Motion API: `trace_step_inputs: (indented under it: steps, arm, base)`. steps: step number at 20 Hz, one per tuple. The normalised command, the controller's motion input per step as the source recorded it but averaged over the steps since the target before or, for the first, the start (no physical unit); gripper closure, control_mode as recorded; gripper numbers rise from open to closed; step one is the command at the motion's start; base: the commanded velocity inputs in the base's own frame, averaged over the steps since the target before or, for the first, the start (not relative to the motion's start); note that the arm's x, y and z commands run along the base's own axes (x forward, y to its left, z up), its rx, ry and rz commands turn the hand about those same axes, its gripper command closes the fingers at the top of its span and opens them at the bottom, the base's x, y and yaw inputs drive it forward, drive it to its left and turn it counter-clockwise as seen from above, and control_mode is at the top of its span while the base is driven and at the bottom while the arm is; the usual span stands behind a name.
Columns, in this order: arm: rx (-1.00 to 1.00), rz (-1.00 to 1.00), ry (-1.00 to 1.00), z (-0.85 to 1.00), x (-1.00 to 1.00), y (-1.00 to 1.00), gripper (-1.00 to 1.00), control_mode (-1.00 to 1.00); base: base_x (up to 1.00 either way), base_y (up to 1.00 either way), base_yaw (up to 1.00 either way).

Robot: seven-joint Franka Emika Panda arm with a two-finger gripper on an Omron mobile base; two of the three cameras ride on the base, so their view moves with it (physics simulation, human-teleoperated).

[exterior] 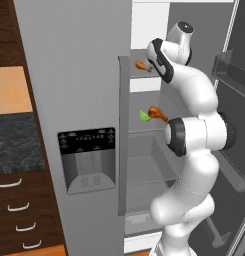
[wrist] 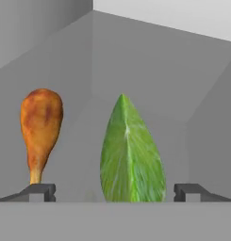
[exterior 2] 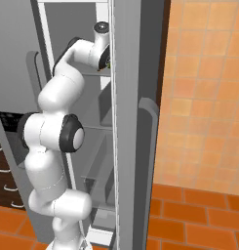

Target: Place one lemon wedge and one chicken drumstick in each tupperware on the nearby counter, to pack two identical lunches.

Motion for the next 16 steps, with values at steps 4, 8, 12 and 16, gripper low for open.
trace_step_inputs:
  steps: [4, 8, 12, 16]
  arm:
    - [0.0, 0.01, 0.01, 0.0, 0.48, 0.0, -1.0, -1.0]
    - [0.0, 0.0, 0.06, -0.13, 0.39, -0.01, -1.0, -1.0]
    - [-0.02, 0.0, 0.2, -0.83, 0.02, 0.0, -1.0, -1.0]
    - [-0.01, 0.02, 0.14, -0.94, 0.05, 0.0, 1.0, -1.0]
  base:
    - [0.0, 0.0, 0.0]
    - [0.0, 0.0, 0.0]
    - [0.0, 0.0, 0.0]
    - [0.0, 0.0, 0.0]
